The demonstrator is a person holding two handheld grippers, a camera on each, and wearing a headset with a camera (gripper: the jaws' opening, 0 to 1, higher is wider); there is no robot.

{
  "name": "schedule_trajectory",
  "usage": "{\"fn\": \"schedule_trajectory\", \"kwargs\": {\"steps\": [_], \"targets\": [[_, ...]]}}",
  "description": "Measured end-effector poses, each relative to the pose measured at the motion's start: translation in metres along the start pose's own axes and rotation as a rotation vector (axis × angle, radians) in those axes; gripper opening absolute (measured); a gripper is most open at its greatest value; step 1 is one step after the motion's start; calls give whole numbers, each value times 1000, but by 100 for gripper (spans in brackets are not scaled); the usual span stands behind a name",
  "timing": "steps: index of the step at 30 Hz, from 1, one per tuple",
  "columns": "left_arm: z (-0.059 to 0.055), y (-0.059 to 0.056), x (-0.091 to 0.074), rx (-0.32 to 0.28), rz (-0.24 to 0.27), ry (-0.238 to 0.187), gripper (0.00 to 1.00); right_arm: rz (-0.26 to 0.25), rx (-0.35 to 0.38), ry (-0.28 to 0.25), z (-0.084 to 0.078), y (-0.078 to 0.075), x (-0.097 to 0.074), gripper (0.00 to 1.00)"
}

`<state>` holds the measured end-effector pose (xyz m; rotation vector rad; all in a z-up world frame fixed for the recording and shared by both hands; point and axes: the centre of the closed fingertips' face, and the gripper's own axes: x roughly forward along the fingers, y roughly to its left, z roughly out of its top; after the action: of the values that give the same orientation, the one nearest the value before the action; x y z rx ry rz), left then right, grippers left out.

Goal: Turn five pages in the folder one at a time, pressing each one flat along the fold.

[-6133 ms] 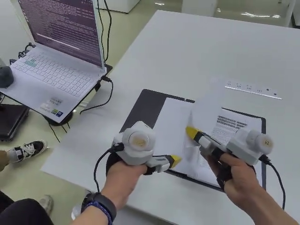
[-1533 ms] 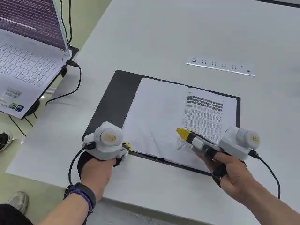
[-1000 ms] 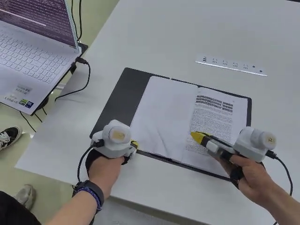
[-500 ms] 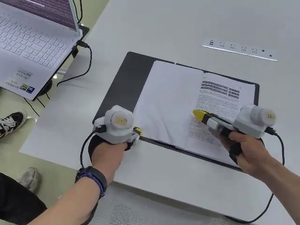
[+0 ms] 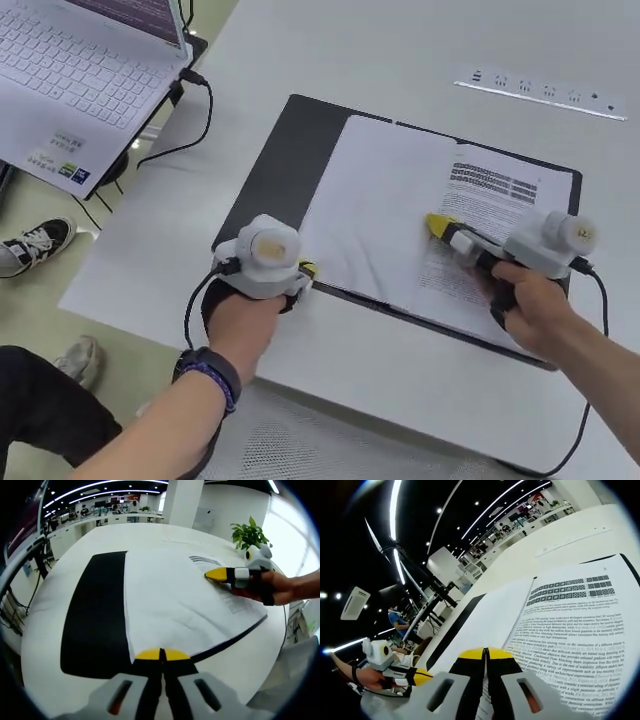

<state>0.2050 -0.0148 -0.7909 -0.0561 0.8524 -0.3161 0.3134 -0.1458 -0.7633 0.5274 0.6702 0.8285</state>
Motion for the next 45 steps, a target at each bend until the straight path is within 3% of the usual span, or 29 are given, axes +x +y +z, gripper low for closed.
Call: {"fn": "schedule_trajectory", "kwargs": {"steps": [7,26,28,30,38,42,44,45], "targets": [[1,0,1,3,0,-2,0,-20,41,-56,16,-4,9,0],[1,0,1,-15,-12,-13,0,-169,162,-270,76,-49,40,0],[1,0,1,-17,-11,-17,0,-187,233,-296,83,-58,45,0],[2,0,1,-19,-12,-18,0,-207,202,-307,87,-63,48,0],[1,1,0,-17,-13,-22,0,-234,198,-324,109,-73,67,0],[1,1,-1,-29,-15,-28,0,-234,209,-338,111,-76,68,0],[1,1,-1,-34,-15,-29,0,-246,137,-327,110,-75,68,0],[1,1,-1,-33,-15,-28,0,-249,135,-318,108,-71,69,0]]}}
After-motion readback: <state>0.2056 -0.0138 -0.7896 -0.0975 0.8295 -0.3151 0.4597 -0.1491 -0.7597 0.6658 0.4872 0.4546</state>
